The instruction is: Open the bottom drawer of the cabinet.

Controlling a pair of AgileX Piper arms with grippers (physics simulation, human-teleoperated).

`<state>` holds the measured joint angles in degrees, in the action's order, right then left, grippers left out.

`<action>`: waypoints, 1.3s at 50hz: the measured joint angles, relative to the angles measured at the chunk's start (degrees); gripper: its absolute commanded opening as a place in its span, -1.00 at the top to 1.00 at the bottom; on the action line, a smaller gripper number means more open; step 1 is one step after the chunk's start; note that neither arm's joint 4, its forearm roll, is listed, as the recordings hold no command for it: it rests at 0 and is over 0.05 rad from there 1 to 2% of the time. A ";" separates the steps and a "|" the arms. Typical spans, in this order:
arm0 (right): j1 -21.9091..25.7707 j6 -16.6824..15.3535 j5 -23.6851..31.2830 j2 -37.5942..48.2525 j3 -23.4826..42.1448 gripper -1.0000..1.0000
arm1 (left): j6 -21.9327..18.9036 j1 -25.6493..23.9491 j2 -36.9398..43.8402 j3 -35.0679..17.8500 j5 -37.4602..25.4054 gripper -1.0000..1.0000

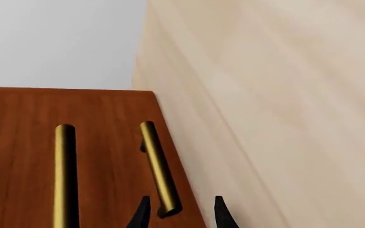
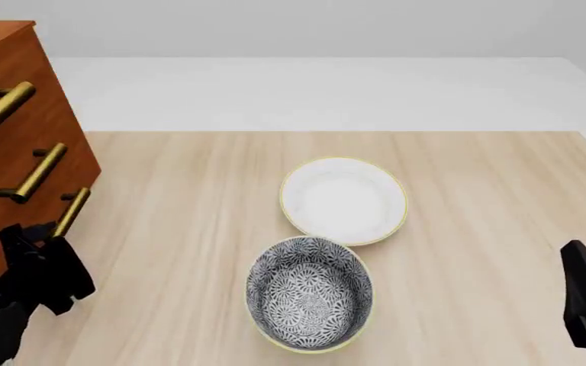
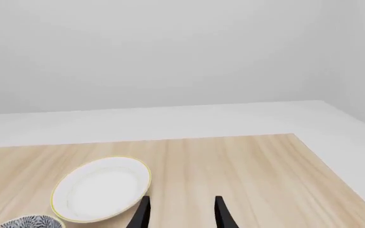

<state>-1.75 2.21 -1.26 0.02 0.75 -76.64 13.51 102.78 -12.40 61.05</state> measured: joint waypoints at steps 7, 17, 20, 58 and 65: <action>-0.04 -0.10 0.01 0.00 -0.04 -1.00 | -0.19 0.49 0.96 -0.87 -0.19 -1.00; -0.15 -0.14 -0.07 0.00 -0.12 -1.00 | -0.87 1.43 2.79 -2.07 0.27 -1.00; -0.18 -0.14 -0.07 0.00 -0.12 -1.00 | -1.09 1.76 3.23 -2.41 0.33 -1.00; -0.40 -0.11 -0.18 0.00 -0.15 -1.00 | -1.82 2.88 2.76 -4.50 0.10 1.00; -0.42 -0.01 -0.32 0.00 -0.15 -1.00 | -1.59 2.47 2.18 -4.51 -0.77 1.00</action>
<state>-2.16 2.20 -1.58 0.02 0.60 -78.23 15.98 104.97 -16.91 60.29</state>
